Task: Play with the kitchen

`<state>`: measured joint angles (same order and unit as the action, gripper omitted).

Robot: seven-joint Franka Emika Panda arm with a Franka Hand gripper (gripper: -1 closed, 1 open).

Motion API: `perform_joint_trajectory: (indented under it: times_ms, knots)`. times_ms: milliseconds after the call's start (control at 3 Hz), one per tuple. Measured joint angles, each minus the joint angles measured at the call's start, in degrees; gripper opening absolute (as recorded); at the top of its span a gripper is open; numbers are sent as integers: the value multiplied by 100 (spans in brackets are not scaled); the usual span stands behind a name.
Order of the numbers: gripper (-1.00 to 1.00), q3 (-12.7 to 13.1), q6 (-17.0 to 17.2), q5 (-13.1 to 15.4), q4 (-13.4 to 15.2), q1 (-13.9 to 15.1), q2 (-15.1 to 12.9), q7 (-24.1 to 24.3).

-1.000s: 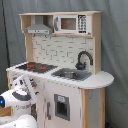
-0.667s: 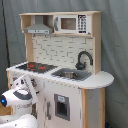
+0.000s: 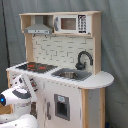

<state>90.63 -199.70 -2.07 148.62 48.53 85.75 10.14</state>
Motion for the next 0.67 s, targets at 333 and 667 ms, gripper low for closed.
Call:
perform_joint_trajectory:
  times_ms: [333, 667]
  knots:
    - [-100, -22, 11, 10, -30, -4, 1, -431]
    - [-100, -23, 52, 12, -32, -17, 0, -1179]
